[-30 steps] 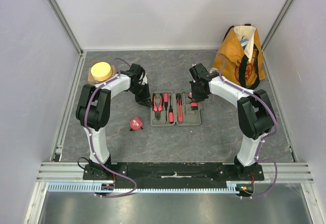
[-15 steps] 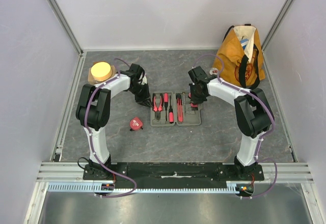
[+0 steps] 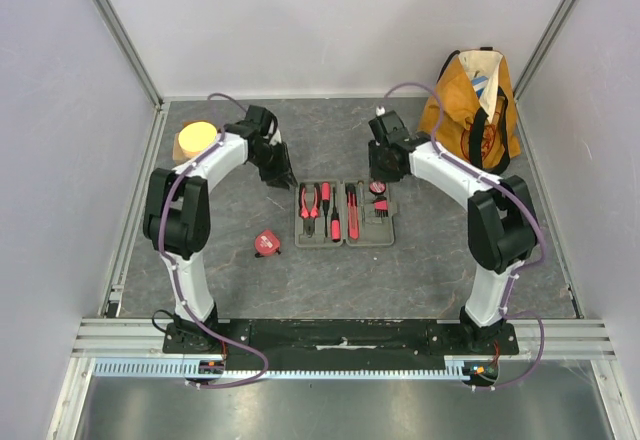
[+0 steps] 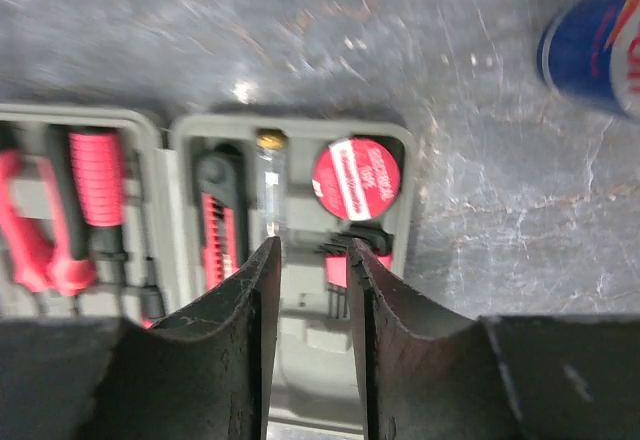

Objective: Pack the tool kit

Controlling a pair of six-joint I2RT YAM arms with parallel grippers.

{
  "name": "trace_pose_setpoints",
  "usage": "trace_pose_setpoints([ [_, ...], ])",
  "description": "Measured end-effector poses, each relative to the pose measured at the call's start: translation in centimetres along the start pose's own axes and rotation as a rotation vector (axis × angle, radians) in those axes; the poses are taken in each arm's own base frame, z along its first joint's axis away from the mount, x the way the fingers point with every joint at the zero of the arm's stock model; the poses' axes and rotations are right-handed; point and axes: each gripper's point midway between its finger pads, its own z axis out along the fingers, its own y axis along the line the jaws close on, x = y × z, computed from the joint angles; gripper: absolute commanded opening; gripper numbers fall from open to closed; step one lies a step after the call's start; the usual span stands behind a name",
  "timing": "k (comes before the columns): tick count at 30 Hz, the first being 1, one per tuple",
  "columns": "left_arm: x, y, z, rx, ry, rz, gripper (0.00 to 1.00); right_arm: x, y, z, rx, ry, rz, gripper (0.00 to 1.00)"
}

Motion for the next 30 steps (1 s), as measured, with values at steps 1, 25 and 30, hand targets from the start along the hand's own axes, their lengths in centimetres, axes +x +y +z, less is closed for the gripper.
trace_pose_setpoints([
  [1, -0.9, -0.2, -0.8, -0.005, -0.036, 0.004, 0.4, -1.0, 0.5, -0.6, -0.014, -0.03, -0.005, 0.41],
  [25, 7.0, 10.7, -2.3, -0.197, 0.004, -0.306, 0.15, 16.8, 25.7, -5.5, -0.655, 0.071, -0.695, 0.23],
  [30, 8.3, 10.9, -1.2, -0.182, 0.018, -0.362, 0.13, 19.1, 25.5, -2.8, -0.612, 0.122, -0.652, 0.23],
])
